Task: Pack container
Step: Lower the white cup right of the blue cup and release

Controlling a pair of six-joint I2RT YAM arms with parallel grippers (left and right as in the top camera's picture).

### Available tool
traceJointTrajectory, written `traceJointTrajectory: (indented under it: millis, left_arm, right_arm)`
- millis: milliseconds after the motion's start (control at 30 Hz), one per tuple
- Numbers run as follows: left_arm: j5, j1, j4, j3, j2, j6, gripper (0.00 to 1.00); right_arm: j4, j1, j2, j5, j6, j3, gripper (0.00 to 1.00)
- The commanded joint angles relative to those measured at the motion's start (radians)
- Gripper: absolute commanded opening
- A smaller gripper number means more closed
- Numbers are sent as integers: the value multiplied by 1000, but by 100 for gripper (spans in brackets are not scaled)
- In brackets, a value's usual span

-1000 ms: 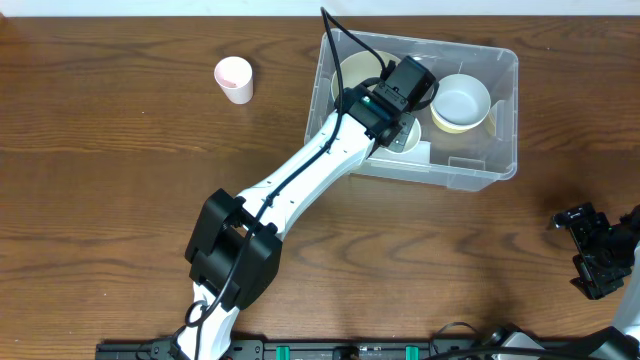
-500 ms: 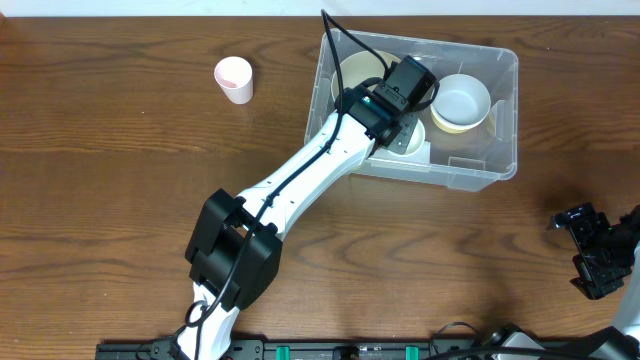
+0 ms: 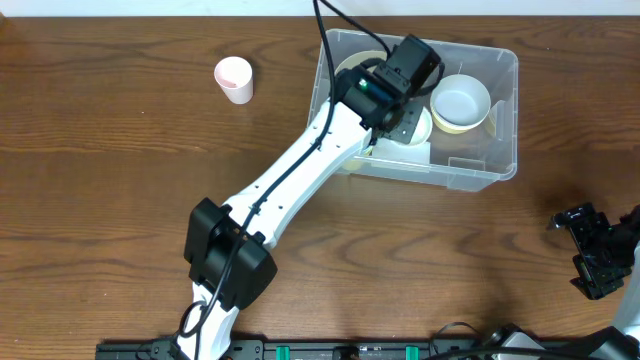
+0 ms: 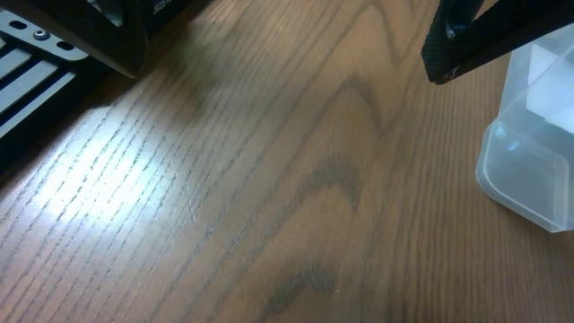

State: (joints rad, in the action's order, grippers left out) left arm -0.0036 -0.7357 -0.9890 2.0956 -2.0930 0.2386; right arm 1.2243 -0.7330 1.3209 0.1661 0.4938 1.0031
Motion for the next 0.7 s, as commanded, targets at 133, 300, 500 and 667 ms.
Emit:
traceJointTrajectory:
  millis: [133, 300, 500, 667]
  left_arm:
    - [19, -1, 18, 19, -25, -3, 7]
    - [19, -1, 56, 18, -44, -2, 7]
    - [19, -1, 75, 17, -99, -2, 7]
    - [19, -1, 98, 16, -135, -2, 7]
  right_arm:
    - [-2, -8, -12, 6, 14, 0, 99]
    - [-2, -8, -12, 6, 14, 0, 99]
    - [-2, -8, -12, 6, 14, 0, 99]
    - [-2, -8, -12, 6, 14, 0, 99]
